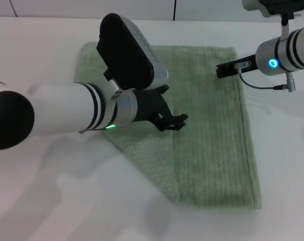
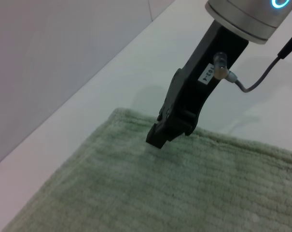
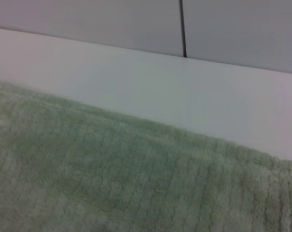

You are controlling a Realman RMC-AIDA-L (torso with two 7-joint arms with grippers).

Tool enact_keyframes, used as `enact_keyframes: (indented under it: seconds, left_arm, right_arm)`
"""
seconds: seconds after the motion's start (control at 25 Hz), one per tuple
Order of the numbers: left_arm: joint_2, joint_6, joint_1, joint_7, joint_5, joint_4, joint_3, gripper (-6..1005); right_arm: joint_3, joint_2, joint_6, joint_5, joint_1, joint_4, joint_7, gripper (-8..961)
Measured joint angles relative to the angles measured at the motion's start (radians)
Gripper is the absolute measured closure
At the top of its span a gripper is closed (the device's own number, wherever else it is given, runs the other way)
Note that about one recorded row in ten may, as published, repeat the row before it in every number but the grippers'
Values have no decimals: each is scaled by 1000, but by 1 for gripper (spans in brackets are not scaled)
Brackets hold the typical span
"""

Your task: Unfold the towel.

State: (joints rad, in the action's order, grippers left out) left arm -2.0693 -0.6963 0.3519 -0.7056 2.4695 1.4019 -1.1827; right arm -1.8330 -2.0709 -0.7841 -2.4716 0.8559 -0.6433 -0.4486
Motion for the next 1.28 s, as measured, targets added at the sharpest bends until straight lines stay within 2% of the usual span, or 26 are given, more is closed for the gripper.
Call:
enact_keyframes:
  seconds: [0.56, 0.84, 1.04, 1.12, 1.28]
  left_arm:
    - [-3, 64, 81, 26, 0, -97, 42, 226]
    - [-3, 104, 92, 28, 0, -122, 57, 230]
    - [-3, 161, 111, 34, 0, -171, 65, 233]
    - [-4, 175, 149, 62, 2, -234, 68, 234]
    - [-5, 196, 172, 83, 5, -284, 76, 236]
  right_arm:
    - [-4, 0, 10, 2, -1, 18, -1, 954]
    - [-6, 2, 10, 1, 1, 35, 2, 953]
    - [-6, 2, 4, 1, 1, 34, 2, 953]
    - [-6, 2, 2, 1, 1, 32, 2, 952]
    - [-6, 2, 0, 2, 0, 29, 2, 953]
